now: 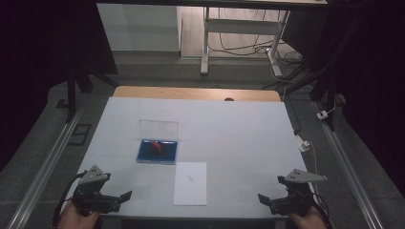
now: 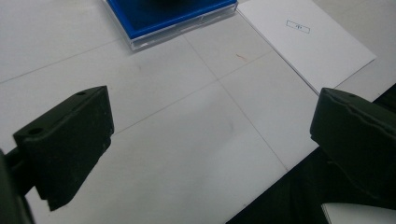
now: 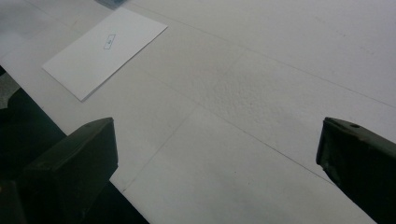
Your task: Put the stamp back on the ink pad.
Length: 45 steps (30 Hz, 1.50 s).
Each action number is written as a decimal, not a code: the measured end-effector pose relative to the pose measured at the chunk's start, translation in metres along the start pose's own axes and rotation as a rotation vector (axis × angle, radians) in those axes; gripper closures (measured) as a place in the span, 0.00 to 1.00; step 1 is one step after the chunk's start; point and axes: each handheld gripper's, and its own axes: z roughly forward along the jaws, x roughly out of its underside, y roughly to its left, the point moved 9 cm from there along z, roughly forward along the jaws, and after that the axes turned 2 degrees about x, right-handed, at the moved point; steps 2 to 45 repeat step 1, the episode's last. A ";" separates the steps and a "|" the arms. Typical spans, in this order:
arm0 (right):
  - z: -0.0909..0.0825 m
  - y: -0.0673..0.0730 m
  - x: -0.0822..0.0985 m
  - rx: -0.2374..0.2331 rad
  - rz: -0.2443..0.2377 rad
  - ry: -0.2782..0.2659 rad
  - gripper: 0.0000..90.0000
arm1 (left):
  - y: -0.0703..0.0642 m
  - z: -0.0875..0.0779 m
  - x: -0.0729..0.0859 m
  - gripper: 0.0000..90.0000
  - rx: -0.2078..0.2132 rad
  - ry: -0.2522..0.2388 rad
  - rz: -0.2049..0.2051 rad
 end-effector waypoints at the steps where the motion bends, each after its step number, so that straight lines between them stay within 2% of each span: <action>1: 0.000 0.000 0.000 0.002 0.000 0.002 0.00 | 0.000 0.000 0.000 0.00 0.001 0.000 -0.001; 45: 0.000 0.000 0.000 0.002 0.000 0.002 0.00 | 0.000 0.000 0.000 0.00 0.001 0.000 -0.001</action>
